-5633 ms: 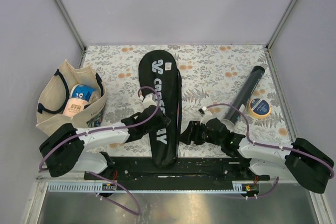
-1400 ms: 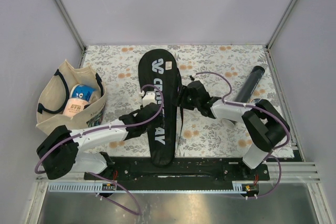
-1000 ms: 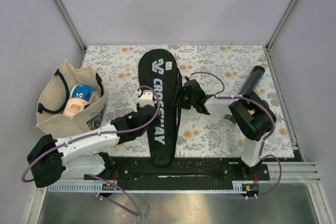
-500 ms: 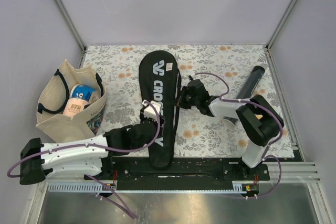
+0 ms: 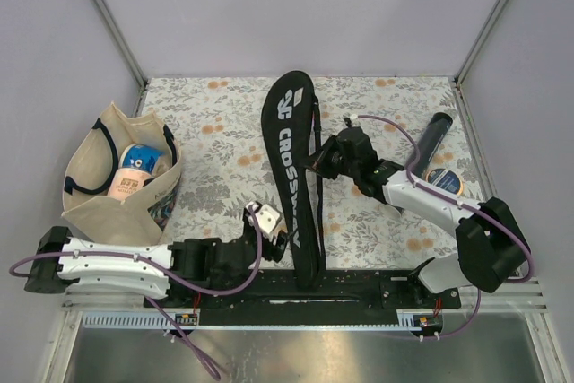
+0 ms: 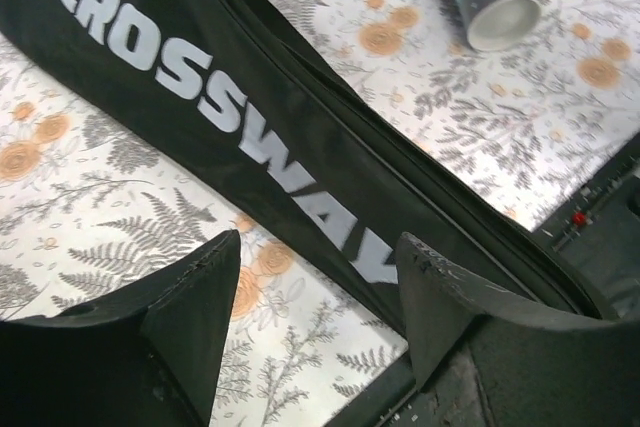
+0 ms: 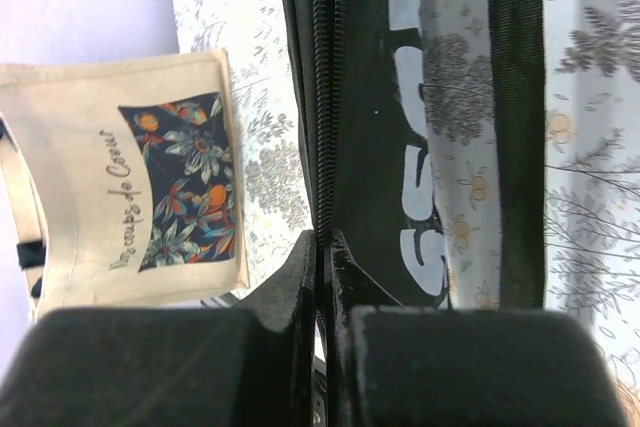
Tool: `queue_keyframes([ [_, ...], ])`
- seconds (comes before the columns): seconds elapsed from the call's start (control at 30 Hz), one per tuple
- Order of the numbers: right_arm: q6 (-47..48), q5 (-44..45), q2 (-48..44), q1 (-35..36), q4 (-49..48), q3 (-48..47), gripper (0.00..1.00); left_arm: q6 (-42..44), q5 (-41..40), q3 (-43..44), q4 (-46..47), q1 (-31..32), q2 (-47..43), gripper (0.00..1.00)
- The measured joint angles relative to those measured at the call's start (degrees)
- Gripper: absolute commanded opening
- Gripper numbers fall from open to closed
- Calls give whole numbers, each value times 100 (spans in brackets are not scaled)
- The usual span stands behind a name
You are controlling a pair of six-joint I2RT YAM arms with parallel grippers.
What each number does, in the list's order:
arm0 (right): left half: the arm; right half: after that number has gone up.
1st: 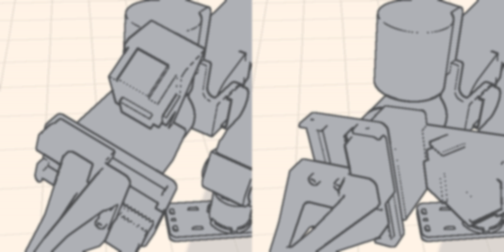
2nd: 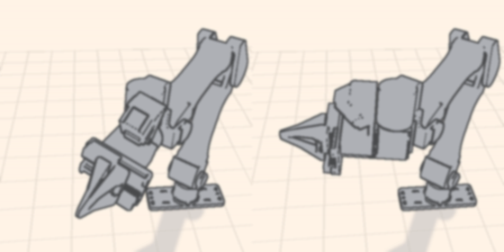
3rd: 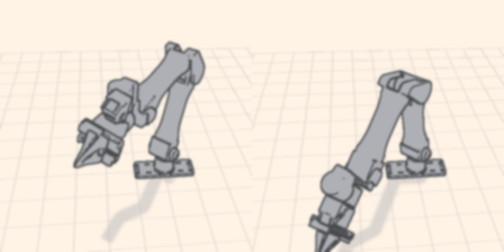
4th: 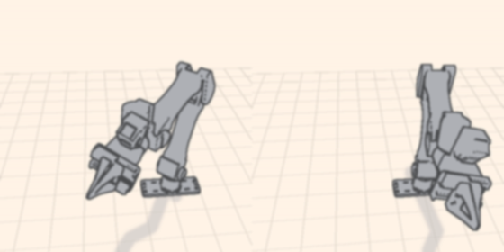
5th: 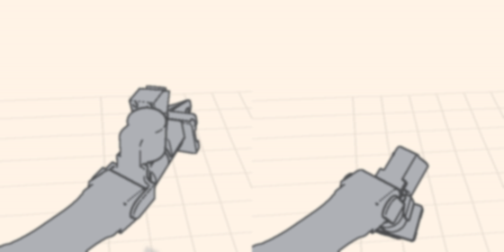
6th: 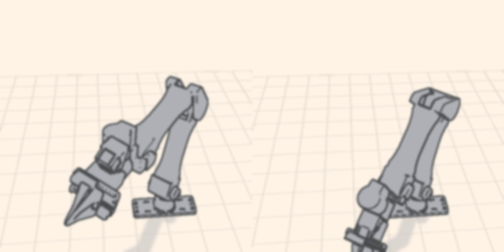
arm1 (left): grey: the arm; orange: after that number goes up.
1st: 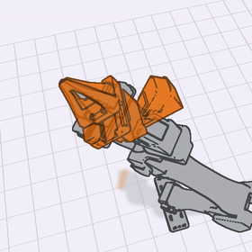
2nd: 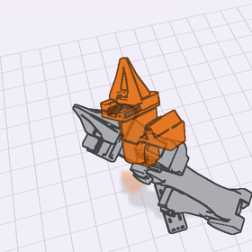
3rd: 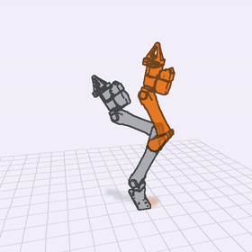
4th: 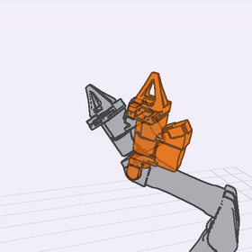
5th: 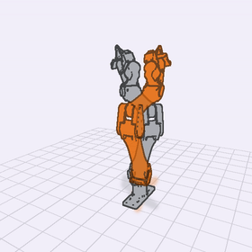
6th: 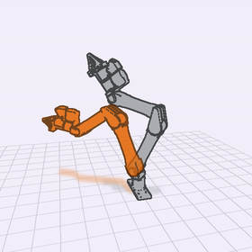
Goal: Pack up the badminton gear
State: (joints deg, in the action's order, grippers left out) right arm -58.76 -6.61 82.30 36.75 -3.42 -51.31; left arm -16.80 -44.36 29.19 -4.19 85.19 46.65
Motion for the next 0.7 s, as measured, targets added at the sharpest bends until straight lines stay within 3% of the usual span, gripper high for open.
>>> queue_keyframes([
  [0.23,-448,651,-105,11,601,-107,0,-186,-605,-223,319,1217,76,71],
  [0.43,-780,1198,-232,83,704,-216,0,-341,-1471,-234,584,2485,782,75],
  [0.7,-903,1539,-326,151,946,-387,0,-791,-2302,-26,109,2820,1624,79],
])
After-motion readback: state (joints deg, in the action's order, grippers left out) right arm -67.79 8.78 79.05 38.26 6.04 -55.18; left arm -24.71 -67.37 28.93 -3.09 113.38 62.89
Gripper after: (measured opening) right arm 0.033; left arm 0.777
